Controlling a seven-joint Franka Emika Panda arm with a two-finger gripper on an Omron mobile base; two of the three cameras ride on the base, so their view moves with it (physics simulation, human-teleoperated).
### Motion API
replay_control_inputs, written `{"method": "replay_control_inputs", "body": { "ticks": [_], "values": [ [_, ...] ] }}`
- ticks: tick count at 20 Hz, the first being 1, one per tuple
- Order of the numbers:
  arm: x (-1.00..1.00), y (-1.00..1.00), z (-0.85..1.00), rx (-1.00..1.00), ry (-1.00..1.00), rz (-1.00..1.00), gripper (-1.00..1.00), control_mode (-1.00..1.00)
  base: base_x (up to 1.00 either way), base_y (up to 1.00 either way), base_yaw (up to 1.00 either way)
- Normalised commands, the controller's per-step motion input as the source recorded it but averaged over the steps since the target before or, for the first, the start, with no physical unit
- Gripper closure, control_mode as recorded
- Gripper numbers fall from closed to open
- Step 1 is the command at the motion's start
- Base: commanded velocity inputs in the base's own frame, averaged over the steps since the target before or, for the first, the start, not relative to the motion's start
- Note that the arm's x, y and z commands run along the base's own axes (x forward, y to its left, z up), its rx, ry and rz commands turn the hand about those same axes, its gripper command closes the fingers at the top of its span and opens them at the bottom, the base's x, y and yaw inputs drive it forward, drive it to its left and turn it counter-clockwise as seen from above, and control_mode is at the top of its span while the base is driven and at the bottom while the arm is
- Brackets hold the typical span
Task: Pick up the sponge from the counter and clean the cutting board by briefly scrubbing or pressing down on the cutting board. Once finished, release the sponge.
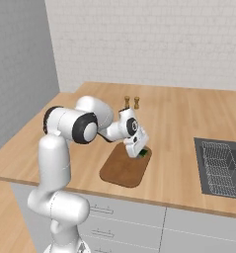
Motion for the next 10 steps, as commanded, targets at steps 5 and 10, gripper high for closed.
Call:
{"method": "replay_control_inputs", "body": {
  "ticks": [5,10],
  "values": [
    [-0.45,-0.6,-0.35,-0.01,0.1,0.0,1.0,-1.0,0.0,0.0,0.0],
    [-0.71,-0.53,-0.36,-0.01,0.04,0.0,1.0,-1.0,0.0,0.0,0.0]
  ]
}}
